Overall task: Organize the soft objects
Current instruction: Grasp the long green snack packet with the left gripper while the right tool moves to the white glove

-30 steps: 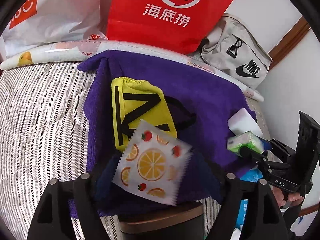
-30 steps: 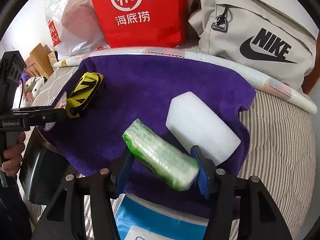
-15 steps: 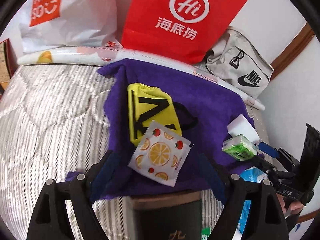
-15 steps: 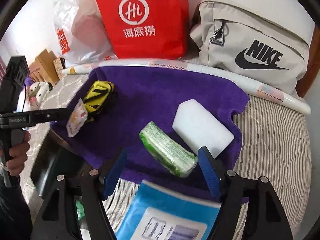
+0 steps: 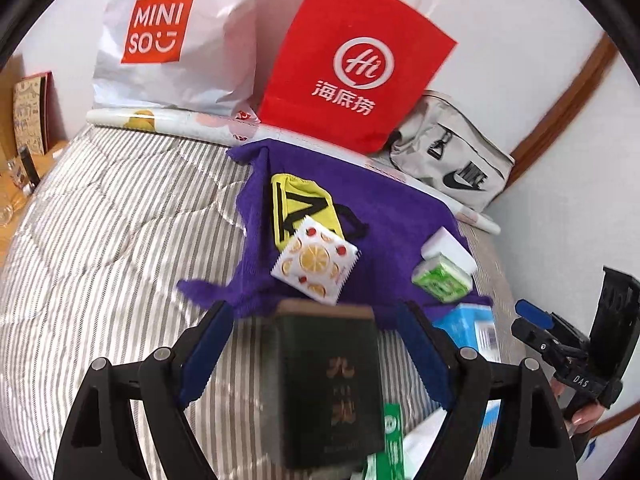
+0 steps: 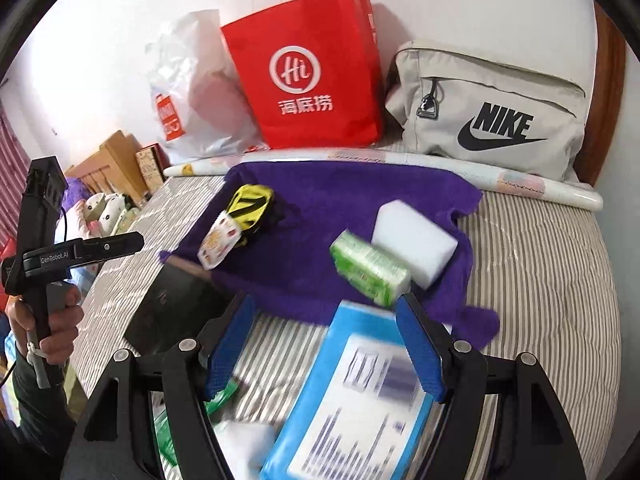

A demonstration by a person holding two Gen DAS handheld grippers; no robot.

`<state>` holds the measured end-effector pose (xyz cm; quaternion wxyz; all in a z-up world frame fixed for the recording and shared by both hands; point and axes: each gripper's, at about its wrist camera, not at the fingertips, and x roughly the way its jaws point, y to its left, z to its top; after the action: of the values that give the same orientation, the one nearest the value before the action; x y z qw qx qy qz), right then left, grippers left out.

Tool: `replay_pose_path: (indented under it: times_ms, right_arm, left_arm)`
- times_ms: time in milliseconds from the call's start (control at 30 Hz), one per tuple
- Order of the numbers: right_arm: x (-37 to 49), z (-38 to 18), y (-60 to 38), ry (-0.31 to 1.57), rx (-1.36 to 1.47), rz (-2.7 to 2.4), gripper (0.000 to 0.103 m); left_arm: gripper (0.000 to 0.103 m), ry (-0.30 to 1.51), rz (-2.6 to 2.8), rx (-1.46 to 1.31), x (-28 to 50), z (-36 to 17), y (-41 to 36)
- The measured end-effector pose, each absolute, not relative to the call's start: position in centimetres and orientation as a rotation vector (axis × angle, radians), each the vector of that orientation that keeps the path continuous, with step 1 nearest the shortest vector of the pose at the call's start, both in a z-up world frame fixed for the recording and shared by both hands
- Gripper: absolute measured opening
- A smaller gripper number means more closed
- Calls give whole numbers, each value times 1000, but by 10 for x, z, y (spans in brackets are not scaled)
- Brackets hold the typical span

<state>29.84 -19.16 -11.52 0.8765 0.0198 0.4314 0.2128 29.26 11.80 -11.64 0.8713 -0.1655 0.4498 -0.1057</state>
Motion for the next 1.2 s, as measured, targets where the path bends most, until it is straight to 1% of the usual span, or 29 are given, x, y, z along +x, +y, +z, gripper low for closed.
replay_pose_path:
  times_ms: [367, 633, 867, 1200]
  right_arm:
    - [231, -105, -188, 870, -14, 495, 73]
    - [185, -106, -201, 839, 13, 499, 73]
    - [162, -114, -207, 827, -49, 460, 73]
    - [155, -132, -226, 849, -8, 427, 73]
  left_arm:
    - [83, 917, -255, -214, 222, -105, 86]
    - [83, 971, -294, -96, 177, -130, 45]
    - [83, 1029, -332, -101, 171, -153, 21]
    - [83, 1083, -283, -34, 195, -179, 1]
